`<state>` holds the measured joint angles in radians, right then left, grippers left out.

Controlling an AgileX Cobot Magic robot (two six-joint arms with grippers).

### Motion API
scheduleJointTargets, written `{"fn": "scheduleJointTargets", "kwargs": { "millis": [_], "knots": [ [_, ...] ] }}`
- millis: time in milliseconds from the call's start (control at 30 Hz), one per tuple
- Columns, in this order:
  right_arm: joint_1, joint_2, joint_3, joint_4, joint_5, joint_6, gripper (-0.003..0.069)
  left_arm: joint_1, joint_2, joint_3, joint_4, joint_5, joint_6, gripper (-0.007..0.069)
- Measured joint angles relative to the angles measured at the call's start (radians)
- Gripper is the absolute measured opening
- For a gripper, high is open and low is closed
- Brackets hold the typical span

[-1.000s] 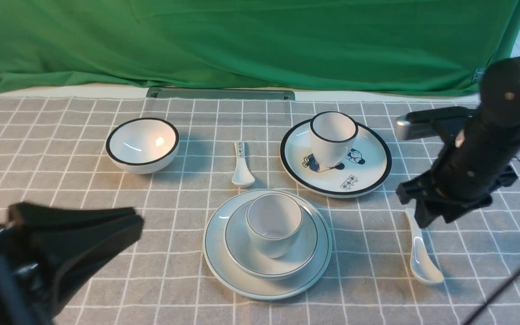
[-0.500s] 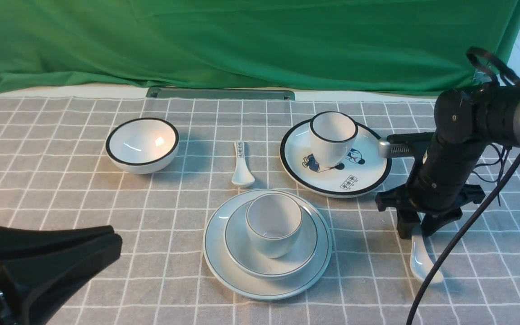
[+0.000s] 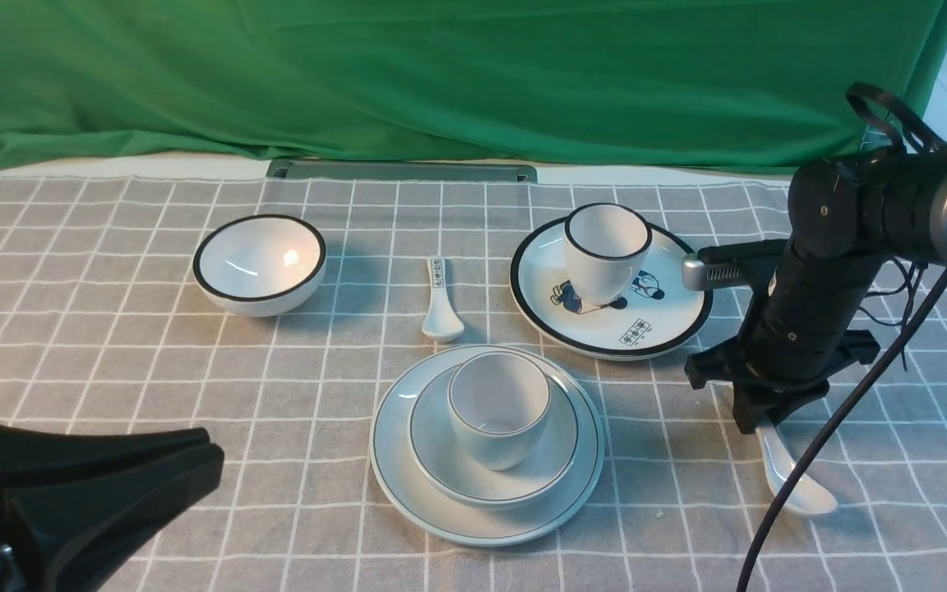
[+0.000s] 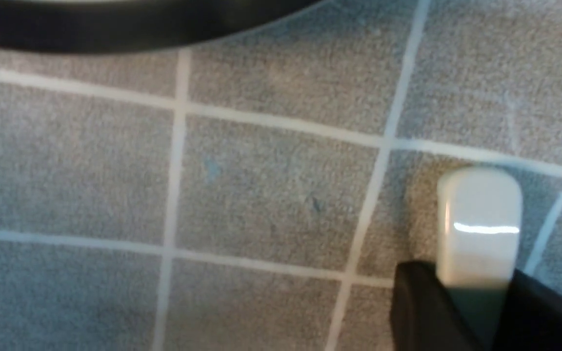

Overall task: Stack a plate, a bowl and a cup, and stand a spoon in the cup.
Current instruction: Use the right arm to grab a blue soup spoon, then use the right arm to put the blue soup spoon into the blue teacup in the middle

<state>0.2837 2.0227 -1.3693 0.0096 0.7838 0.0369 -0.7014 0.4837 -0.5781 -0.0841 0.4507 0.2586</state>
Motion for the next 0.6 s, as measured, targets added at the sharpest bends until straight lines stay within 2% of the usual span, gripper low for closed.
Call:
{"fn": "scheduleJointTargets", "kwargs": {
  "millis": [133,233,367,400,433,500,600],
  "knots": [
    [0.031,-0.12,0.075,0.007,-0.062,-0.001,0.0167,0.0,0.0,0.0,0.007,0.019,0.0,0.001],
    [0.106,-0.299,0.192,0.02,-0.267,-0.001,0.0167,0.0,0.0,0.0,0.012,0.02,0.0,0.001],
    [0.287,-0.517,0.436,0.034,-0.813,0.0,0.0167,0.0,0.0,0.0,0.035,0.019,0.0,0.001],
    [0.323,-0.543,0.48,0.036,-0.962,0.0,0.0167,0.0,0.0,0.0,0.043,0.017,0.0,0.001],
    [0.34,-0.546,0.5,0.036,-0.991,0.0,0.0167,0.0,0.0,0.0,0.043,0.016,0.0,0.001],
    [0.422,-0.553,0.589,0.036,-1.305,0.0,0.0167,0.0,0.0,0.0,0.053,0.012,0.0,0.001],
    [0.466,-0.52,0.615,0.036,-1.507,0.0,0.0167,0.0,0.0,0.0,0.056,0.012,0.0,0.001]
  ]
}}
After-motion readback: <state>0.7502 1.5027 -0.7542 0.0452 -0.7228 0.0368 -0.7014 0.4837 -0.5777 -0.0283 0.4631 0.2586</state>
